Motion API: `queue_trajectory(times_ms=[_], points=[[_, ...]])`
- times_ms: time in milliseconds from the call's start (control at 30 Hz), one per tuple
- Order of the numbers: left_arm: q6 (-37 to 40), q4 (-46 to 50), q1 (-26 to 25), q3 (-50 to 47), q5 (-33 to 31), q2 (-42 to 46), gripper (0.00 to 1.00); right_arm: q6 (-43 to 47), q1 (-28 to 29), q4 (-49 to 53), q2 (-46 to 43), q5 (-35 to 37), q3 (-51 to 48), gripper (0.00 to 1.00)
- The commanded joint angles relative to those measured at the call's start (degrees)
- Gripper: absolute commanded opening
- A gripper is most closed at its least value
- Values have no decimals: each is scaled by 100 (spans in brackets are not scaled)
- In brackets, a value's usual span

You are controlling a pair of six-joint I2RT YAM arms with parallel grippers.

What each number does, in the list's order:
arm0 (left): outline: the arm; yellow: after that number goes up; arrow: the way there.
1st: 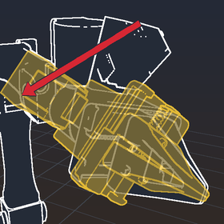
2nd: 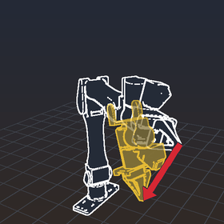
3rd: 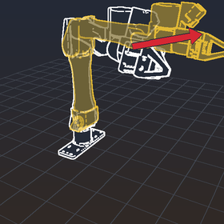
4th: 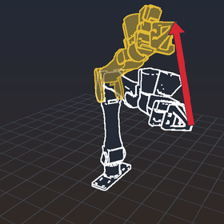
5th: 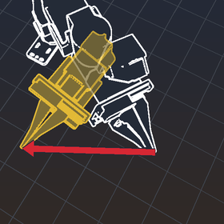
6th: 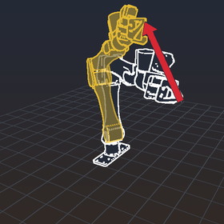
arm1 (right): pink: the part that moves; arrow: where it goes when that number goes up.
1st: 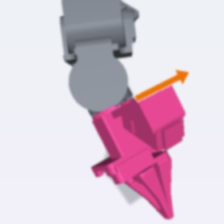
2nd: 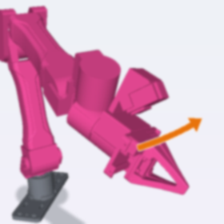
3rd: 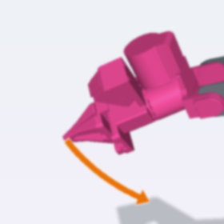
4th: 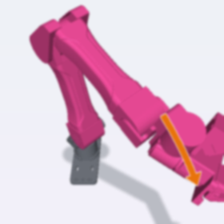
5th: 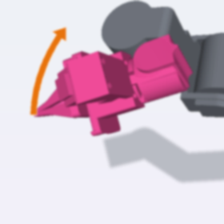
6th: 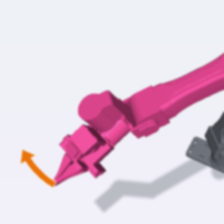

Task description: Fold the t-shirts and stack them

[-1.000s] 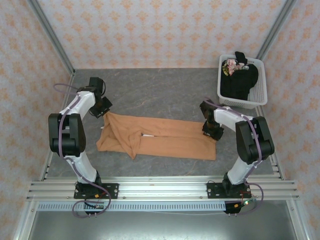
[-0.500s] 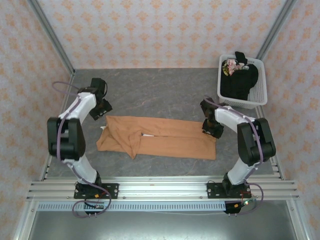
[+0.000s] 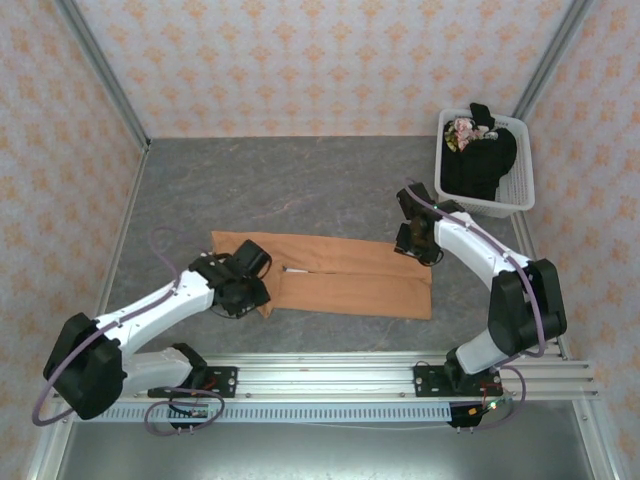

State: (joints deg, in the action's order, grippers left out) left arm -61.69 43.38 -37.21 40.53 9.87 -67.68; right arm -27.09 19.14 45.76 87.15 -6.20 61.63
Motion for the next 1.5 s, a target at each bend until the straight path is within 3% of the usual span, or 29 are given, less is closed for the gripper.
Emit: queue_trajectory(times_ms=[0, 233, 333, 767, 967, 1200, 1467], points=[[139, -282, -319, -16, -143, -168, 46, 87, 22, 97, -101, -31, -43, 43], [484, 152, -392, 84, -708, -716, 45, 1, 23, 57, -197, -114, -133, 43], [593, -66, -392, 39, -635, -829, 44, -42, 24, 30, -214, -125, -185, 43], [827, -376, -411, 76, -363, -1215, 21, -117, 23, 41, 53, 175, -229, 43], [929, 31, -414, 213, -631, -1149, 0, -215, 12, -7, 171, 233, -288, 43], [1306, 1120, -344, 755, -1245, -1030, 0, -216, 12, -33, 188, 235, -265, 43], [2003, 1746, 101, 1426, -1626, -1277, 0, -199, 7, -43, 206, 207, -300, 43]])
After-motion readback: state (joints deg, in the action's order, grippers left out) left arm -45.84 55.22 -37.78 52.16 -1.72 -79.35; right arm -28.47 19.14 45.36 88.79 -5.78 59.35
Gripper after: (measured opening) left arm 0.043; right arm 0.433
